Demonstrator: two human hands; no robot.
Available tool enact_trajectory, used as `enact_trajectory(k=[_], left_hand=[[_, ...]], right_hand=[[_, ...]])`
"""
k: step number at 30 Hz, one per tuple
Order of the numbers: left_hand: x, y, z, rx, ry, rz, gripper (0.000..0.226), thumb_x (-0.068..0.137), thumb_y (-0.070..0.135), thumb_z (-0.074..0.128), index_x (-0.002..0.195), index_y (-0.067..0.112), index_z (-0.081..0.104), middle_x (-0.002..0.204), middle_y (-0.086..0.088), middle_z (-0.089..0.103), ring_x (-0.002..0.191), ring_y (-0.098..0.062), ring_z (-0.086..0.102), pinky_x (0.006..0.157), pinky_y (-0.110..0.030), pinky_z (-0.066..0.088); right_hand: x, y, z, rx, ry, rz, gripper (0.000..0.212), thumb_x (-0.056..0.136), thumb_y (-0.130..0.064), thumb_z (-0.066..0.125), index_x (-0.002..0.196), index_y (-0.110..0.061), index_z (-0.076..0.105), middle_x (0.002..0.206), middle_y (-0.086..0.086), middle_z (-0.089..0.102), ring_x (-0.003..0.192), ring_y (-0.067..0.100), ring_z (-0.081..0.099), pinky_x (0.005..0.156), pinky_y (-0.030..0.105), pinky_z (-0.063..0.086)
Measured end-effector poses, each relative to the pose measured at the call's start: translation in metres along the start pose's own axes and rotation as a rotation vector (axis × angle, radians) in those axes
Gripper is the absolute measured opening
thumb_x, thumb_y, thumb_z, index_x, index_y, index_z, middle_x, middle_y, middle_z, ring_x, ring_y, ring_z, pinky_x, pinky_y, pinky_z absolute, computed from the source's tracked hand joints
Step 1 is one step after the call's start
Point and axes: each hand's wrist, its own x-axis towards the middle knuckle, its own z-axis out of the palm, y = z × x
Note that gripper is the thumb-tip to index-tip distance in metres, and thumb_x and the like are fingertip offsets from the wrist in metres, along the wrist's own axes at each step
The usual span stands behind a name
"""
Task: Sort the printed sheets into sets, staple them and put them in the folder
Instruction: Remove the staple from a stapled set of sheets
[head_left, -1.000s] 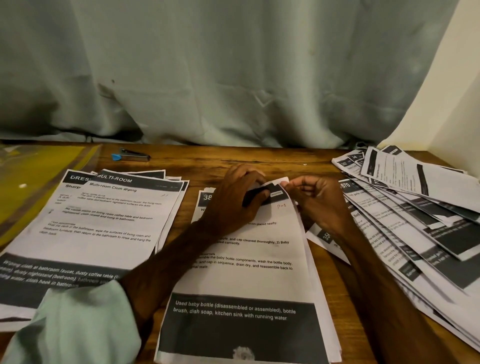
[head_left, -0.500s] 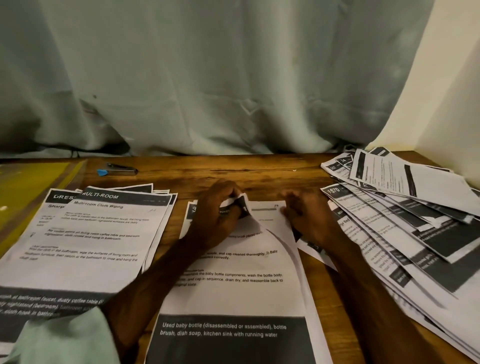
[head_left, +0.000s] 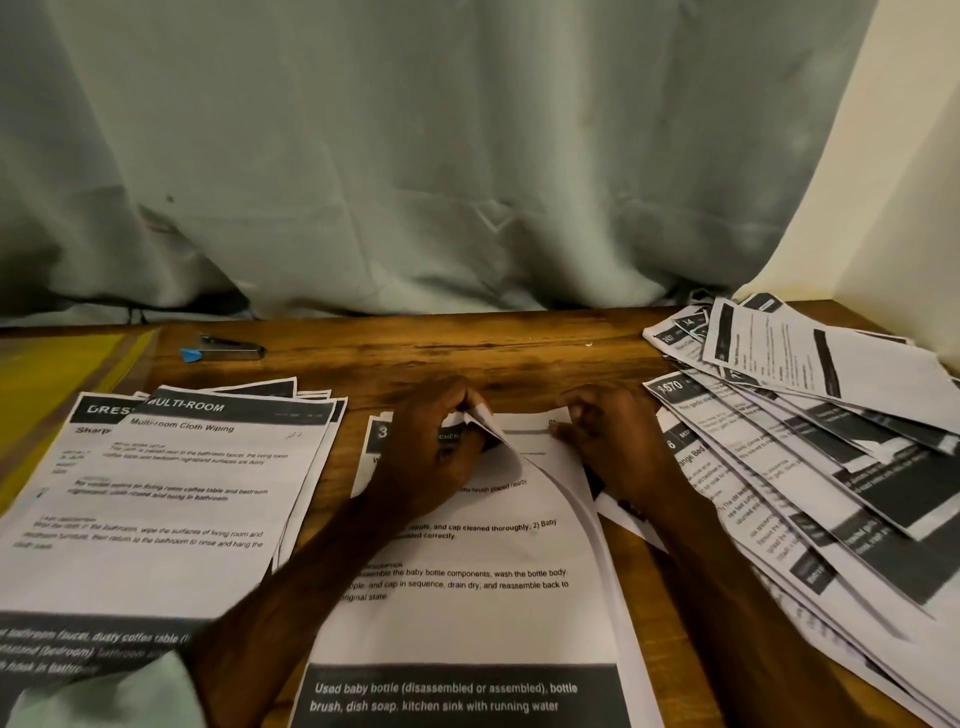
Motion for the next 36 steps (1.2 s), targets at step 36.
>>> enact_trajectory(k=[36], left_hand=[[0.002, 0.004, 0.001, 0.04, -0.059, 0.041, 0.025, 0.079, 0.008, 0.082, 0.093, 0.01, 0.061, 0.092, 0.002, 0.065, 0.085, -0.013, 0.061, 0.073, -0.032, 0.052]], right_hand=[[-0.023, -0.036, -0.023, 0.616, -0.125, -0.026, 0.015, 0.088, -0.007, 0.072, 0.102, -0.002, 0.074, 0.084, -0.003, 0.075, 0.065, -0.001, 0.067, 0.048, 0.01, 0.047]])
